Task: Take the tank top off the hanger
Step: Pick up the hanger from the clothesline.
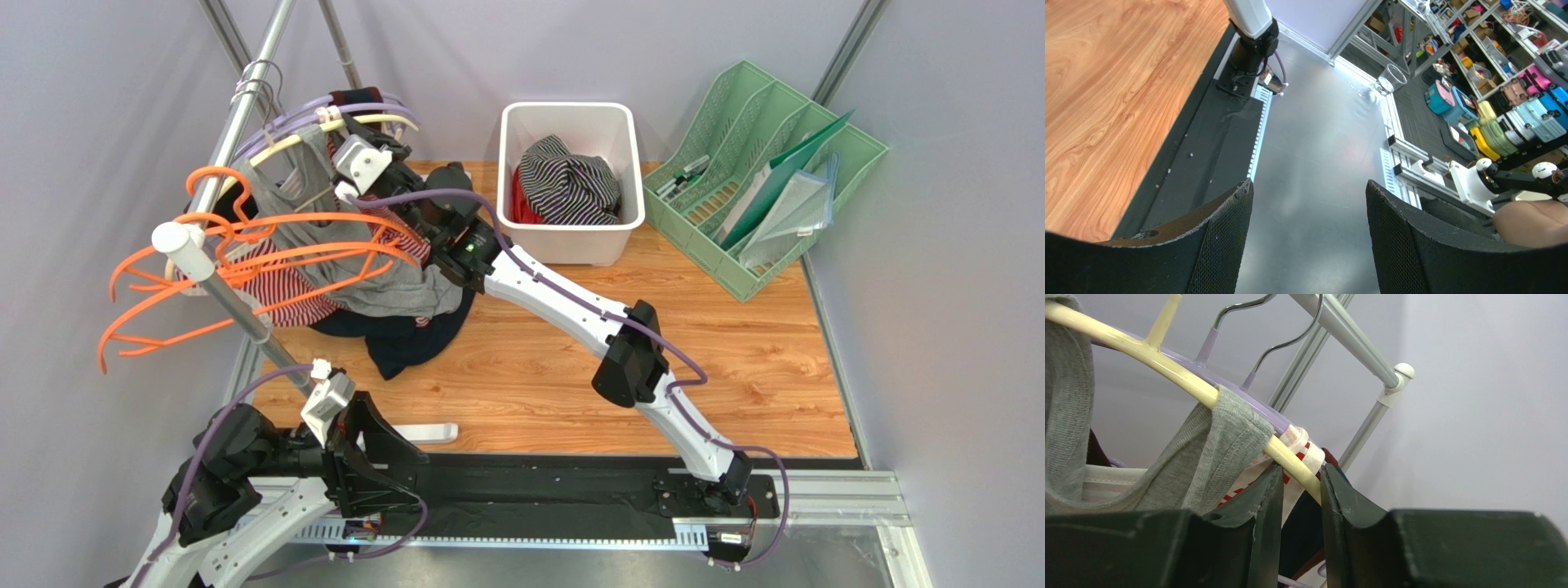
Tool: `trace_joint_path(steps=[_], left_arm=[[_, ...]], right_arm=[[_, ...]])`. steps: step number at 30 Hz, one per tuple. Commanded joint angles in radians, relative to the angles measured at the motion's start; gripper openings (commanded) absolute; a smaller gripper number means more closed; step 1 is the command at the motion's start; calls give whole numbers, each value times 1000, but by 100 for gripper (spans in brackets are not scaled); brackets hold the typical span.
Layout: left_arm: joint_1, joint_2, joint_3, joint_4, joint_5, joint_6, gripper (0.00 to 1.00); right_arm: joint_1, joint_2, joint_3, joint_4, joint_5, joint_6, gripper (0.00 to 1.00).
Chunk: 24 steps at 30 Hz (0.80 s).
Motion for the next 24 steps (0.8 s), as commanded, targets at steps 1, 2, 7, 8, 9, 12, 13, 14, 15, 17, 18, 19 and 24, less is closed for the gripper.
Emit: trace_joint_path(steps=[1,2,7,8,9,12,13,14,15,17,18,19,24], left_arm=[[-2,-104,35,-4,0,21,73],[-2,-104,35,-6,0,21,73],[-2,-106,37,-4,-1,15,73],[-2,-109,35,-6,-1,15,73],[-2,-109,35,-6,0,15,73],[-2,-109,43,-12,2,15,73],[-2,-108,45,-15,0,15,73],[0,-108,46,-17,0,15,73],[0,-109,46,-18,2,13,73],[-2,-109,48,-17,0,12,73],[-2,-108,49,-17,0,12,73],[0,-106,49,-17,2,10,73],[-2,-106,54,-24,-1,12,73]], right_arm=[[5,3,41,60,2,-7,27],[7,2,39,57,-5,-10,27],[5,2,24,68,-19,-39,32],[7,4,24,74,-18,-46,35],[5,9,24,76,-16,-58,37],[5,16,28,88,-27,-79,42],[7,31,47,88,-28,-96,43],[4,36,53,91,-30,-99,43],[2,38,56,93,-28,-99,43],[-1,45,65,83,-39,-92,43],[1,50,67,85,-44,-93,43],[1,53,68,85,-45,-93,42],[-2,79,99,93,-37,-73,27]])
